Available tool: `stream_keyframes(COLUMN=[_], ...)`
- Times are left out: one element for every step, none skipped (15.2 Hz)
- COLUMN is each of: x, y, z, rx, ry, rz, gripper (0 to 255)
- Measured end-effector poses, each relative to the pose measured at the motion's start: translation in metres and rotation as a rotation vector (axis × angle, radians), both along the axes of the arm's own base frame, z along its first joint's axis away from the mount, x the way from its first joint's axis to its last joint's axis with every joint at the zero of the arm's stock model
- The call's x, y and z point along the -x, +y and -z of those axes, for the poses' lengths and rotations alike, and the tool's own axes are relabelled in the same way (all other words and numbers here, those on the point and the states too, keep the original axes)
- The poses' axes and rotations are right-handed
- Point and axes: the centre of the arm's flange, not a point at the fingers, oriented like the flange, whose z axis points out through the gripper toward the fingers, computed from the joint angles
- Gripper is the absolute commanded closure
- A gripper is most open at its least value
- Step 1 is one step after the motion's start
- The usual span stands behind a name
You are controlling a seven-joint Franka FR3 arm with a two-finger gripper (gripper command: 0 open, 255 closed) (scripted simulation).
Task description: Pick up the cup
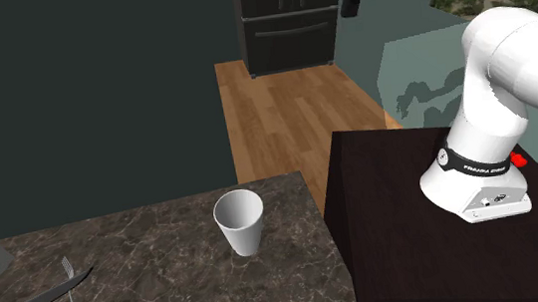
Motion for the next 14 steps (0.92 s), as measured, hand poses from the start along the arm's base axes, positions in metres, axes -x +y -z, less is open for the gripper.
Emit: stream_keyframes(x=[0.0,-0.003,-0.007,-0.014,-0.021,-0.027,-0.032,-0.037,-0.043,-0.051,-0.058,-0.063,-0.071,-0.074], y=[0.0,0.004,0.005,0.008,0.012,0.014,0.018,0.022,0.023,0.027,0.031,0.032,0.036,0.04], z=[0.0,0.006,0.014,0.024,0.036,0.046,0.057,0.069,0.079,0.09,0.101,0.11,0.123,0.135], rx=[0.0,0.001,0.001,0.002,0.003,0.005,0.006,0.007,0.008,0.009,0.01,0.011,0.013,0.014], ry=[0.0,0.002,0.004,0.006,0.009,0.011,0.013,0.015,0.017,0.02,0.022,0.024,0.027,0.029], rz=[0.0,0.0,-0.001,-0.001,-0.001,-0.002,-0.002,-0.003,-0.003,-0.004,-0.004,-0.005,-0.005,-0.006], gripper=[0,0,0,0,0,0,0,0,0,0,0,0,0,0])
